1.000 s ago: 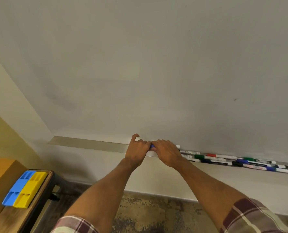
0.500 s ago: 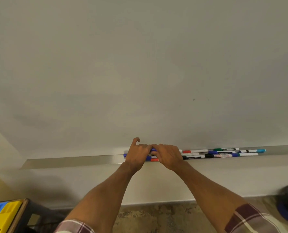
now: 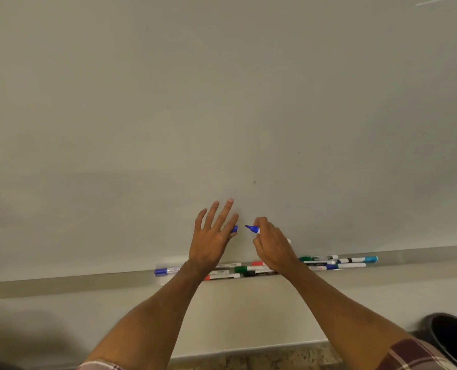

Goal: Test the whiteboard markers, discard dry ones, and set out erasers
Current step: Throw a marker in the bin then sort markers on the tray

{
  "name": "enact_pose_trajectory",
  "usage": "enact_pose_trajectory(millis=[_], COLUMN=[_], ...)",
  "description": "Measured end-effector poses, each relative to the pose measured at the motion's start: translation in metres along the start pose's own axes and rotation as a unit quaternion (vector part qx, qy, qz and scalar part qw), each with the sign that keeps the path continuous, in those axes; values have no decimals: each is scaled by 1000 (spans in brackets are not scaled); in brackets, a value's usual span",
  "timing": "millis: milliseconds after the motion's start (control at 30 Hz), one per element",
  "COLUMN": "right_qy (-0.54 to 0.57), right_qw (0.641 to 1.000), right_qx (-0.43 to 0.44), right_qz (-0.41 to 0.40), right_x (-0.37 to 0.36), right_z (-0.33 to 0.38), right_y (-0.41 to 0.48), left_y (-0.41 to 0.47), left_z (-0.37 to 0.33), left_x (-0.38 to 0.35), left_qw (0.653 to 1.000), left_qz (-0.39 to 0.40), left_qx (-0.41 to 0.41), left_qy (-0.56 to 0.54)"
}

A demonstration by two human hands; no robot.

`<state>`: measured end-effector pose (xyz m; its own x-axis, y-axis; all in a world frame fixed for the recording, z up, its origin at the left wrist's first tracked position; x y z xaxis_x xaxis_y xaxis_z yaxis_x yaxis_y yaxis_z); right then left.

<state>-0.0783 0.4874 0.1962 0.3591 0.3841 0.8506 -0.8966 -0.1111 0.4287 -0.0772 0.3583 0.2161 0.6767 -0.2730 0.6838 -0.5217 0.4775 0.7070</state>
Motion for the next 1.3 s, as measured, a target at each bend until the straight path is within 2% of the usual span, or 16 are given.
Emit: enact_pose_trajectory(millis=[167,367,533,700,800,1000,1133,1300], right_qy=[100,206,244,185,120,148,219,173], right_qw=[986,953,915,879,867,818,829,828], right_qx=[38,41,119,207,224,239,177,177], right_qz=[-130,-218,-299,-387,-428,-503,-484,-504], right_x=[78,186,272,341,365,393,393,392], right_z=[-28,-54,-54,-46,-42,-40,-59,-58], right_y=[27,79,108,123,132,137,161,170], left_y=[71,191,275,330,348,356,357,357], left_z=[-22,-38,-44,-32,-21,-14,-12,-12], left_x=[15,69,121,161,166,150,147,146], left_qw=[999,991,977,965,964,967,964,961], left_qz=[-44,-133,-205,-248,-251,-244,-254,-261], left_qx=[-11,-16,-16,20,34,-1,1,-5], left_qy=[15,13,52,81,78,73,76,86])
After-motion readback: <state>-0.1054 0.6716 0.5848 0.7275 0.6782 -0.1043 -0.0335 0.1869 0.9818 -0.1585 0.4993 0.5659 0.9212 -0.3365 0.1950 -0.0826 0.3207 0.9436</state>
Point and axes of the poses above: each hand's wrist, its own y-axis towards the middle knuckle, its own x-axis out of the back of the hand, z = x × y, the point moved 10 cm from there along y, towards the middle knuckle, and after that the axes turned 1 degree about -y, right-handed, at the moved point
